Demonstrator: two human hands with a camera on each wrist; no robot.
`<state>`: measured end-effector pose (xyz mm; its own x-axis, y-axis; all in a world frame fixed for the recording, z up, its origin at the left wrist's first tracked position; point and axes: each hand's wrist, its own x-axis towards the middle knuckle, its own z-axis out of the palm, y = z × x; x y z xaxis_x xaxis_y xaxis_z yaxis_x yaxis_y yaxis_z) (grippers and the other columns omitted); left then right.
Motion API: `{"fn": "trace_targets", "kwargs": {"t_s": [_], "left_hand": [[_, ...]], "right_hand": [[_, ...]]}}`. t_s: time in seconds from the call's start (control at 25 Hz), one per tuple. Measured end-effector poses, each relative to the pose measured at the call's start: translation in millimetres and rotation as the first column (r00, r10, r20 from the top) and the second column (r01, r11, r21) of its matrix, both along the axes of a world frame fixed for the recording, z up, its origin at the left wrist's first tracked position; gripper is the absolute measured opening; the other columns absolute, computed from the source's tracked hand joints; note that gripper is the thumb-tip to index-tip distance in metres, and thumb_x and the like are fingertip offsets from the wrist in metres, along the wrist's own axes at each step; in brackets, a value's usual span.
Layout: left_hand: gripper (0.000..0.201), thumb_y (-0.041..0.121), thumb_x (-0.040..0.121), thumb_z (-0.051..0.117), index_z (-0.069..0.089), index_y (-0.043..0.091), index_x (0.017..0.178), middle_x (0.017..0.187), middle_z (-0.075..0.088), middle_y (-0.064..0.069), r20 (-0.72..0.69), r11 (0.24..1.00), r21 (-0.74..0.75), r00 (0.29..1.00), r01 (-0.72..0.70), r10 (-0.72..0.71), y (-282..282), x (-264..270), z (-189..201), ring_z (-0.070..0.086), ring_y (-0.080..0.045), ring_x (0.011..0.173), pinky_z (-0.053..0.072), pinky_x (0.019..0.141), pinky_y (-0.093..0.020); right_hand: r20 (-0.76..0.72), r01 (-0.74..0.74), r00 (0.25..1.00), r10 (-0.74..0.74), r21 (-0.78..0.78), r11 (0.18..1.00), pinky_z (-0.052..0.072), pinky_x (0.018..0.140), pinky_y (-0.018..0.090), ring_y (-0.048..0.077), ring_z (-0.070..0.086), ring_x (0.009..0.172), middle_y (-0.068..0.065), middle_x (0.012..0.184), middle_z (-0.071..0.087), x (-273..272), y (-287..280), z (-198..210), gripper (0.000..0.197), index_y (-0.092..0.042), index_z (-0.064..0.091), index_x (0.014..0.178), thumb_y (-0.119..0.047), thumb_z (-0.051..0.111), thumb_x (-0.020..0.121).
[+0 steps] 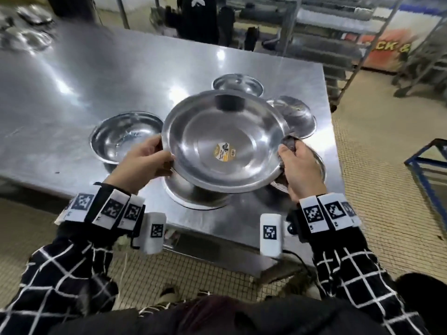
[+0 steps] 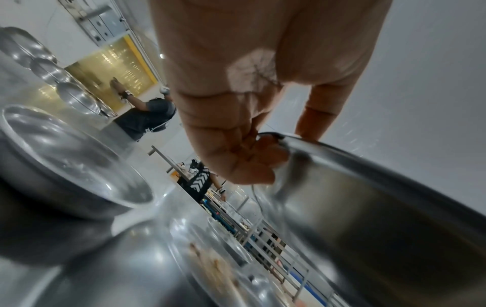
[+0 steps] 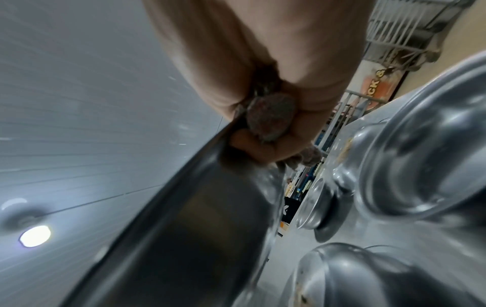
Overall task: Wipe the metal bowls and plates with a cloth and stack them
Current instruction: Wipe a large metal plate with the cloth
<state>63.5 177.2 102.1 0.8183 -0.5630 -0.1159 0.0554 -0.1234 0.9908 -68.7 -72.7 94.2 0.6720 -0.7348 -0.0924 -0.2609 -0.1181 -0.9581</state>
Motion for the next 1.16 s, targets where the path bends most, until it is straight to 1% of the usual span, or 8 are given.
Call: {"fn": "trace_targets", "kwargs": {"t_s": [0.16,0.36,0.6,0.68,0.84,1.0,1.08,1.16], "left_hand": [[0.021,0.011,0.078,0.063,0.061,0.021,0.097,0.072,0.061,0.009,0.075,0.997,0.077,0.997,0.012,-0.017,47.6,89.9,4.2,0.058,-0.001,0.064,0.053,0.064,-0.018],[0.033,0.024,0.071,0.068,0.06,0.025,0.103,0.095,0.062,-0.012,0.106,0.986,0.149,0.99,0.073,-0.09,65.8,189.5,-0.1,0.06,-0.016,0.082,0.048,0.077,-0.029],[0.023,0.011,0.088,0.065,0.058,0.016,0.109,0.092,0.061,-0.002,0.254,0.927,0.369,0.966,-0.064,-0.035,34.7,293.8,-19.2,0.059,-0.017,0.079,0.045,0.062,-0.011],[0.023,0.015,0.086,0.067,0.059,0.015,0.108,0.09,0.061,-0.001,0.29,0.875,0.476,0.955,-0.087,-0.063,17.7,324.0,-25.2,0.057,-0.018,0.082,0.042,0.069,-0.017],[0.018,0.015,0.086,0.067,0.06,0.015,0.102,0.082,0.061,0.002,0.224,0.823,0.56,0.974,-0.095,-0.039,-14.9,366.5,-43.4,0.055,-0.014,0.077,0.039,0.062,-0.018],[0.016,0.016,0.082,0.071,0.062,0.021,0.094,0.082,0.066,0.002,0.128,0.797,0.598,0.992,-0.082,0.007,-28.0,393.3,-68.6,0.06,-0.014,0.077,0.045,0.074,-0.027],[0.017,0.017,0.081,0.073,0.064,0.019,0.096,0.08,0.066,0.0,0.11,0.762,0.644,0.994,-0.075,0.005,-30.1,399.3,-76.1,0.061,-0.018,0.074,0.046,0.072,-0.032],[0.021,0.016,0.082,0.072,0.066,0.013,0.101,0.088,0.068,-0.007,0.099,0.733,0.675,0.995,-0.079,0.016,-32.0,401.5,-79.5,0.06,-0.018,0.07,0.048,0.077,-0.043]], "right_hand": [[-0.027,-0.118,0.992,0.12,0.057,0.991,0.052,0.088,0.053,0.023,0.061,0.091,0.002,0.094,0.063,98.4,33.5,3.1,0.014,-0.021,0.061,0.092,-0.029,0.05,0.091],[-0.101,-0.237,0.967,0.235,-0.012,0.971,0.053,0.087,0.048,0.025,0.062,0.092,0.009,0.108,0.062,203.0,34.3,10.8,0.017,-0.016,0.056,0.11,-0.02,0.048,0.096],[-0.262,-0.37,0.903,0.34,-0.074,0.926,0.043,0.037,0.014,0.014,0.055,0.065,0.01,0.116,0.057,313.0,3.5,11.8,0.039,-0.02,0.043,0.136,-0.016,0.049,0.098],[-0.312,-0.373,0.894,0.321,-0.119,0.92,0.039,0.035,0.008,0.016,0.056,0.066,0.008,0.116,0.056,340.8,-9.0,8.6,0.043,-0.02,0.04,0.14,-0.013,0.048,0.099],[-0.416,-0.416,0.855,0.31,-0.191,0.889,0.031,0.033,0.002,0.03,0.059,0.107,0.01,0.132,0.052,395.0,-34.8,-18.3,0.048,-0.012,0.036,0.144,-0.012,0.049,0.098],[-0.494,-0.513,0.793,0.358,-0.224,0.829,0.039,0.05,0.009,0.021,0.062,0.09,0.009,0.118,0.058,427.2,-57.1,-49.8,0.037,-0.01,0.046,0.132,-0.015,0.053,0.096],[-0.519,-0.538,0.768,0.375,-0.204,0.818,0.041,0.044,0.011,0.013,0.06,0.063,0.008,0.11,0.057,436.3,-61.7,-64.0,0.032,-0.011,0.049,0.126,-0.014,0.055,0.095],[-0.558,-0.558,0.741,0.373,-0.203,0.805,0.039,0.04,0.009,0.021,0.062,0.067,0.012,0.118,0.058,441.2,-62.3,-72.4,0.038,-0.009,0.046,0.131,-0.016,0.054,0.095]]}}
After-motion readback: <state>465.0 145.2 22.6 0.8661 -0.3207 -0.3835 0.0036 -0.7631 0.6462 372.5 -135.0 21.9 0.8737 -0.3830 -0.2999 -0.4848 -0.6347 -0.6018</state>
